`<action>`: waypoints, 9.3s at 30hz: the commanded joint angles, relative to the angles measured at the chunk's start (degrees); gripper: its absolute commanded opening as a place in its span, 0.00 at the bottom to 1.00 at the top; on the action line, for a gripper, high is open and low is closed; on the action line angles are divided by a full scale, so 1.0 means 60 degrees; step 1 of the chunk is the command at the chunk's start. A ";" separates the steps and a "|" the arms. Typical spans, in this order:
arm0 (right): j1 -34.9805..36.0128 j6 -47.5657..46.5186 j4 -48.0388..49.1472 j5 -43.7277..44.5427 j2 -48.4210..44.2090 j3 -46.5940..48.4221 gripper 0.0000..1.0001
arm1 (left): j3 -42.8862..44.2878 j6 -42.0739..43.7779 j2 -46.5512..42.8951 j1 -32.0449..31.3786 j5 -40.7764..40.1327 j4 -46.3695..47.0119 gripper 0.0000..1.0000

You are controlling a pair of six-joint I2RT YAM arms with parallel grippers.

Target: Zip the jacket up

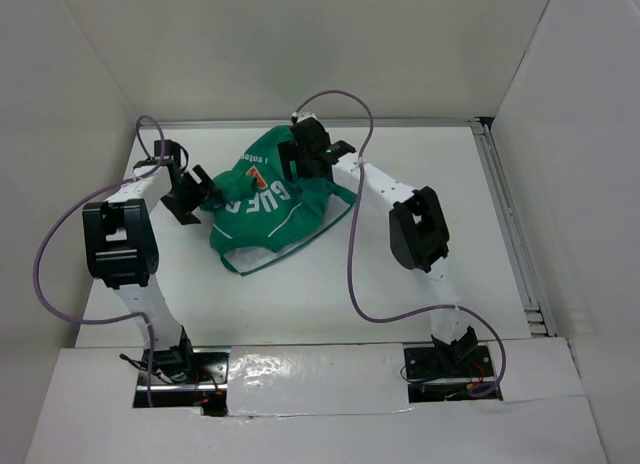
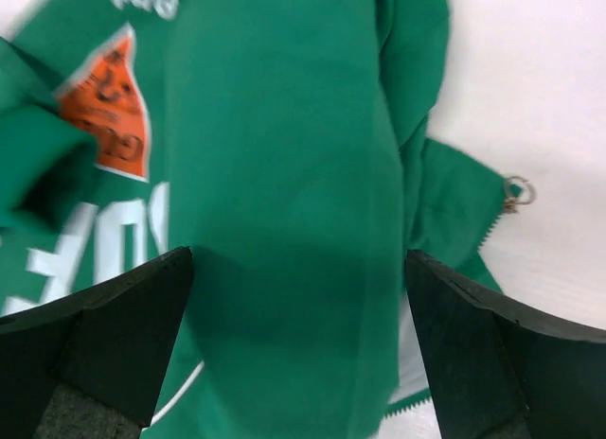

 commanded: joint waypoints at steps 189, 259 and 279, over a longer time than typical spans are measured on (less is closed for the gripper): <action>-0.0020 0.5971 -0.0625 -0.0344 -0.9115 -1.1436 0.97 | -0.2012 -0.0206 -0.2289 -0.6950 0.1071 0.1224 0.99; 0.2033 0.9008 -0.1623 0.1679 -0.8060 -1.2140 0.26 | -0.3918 -0.0235 -0.2084 -0.5500 0.1554 0.2426 0.99; 0.1096 0.6913 0.0033 0.0156 -1.1575 -1.3472 0.00 | -0.1386 0.0188 -0.1793 -0.7770 -0.1258 -0.0605 0.99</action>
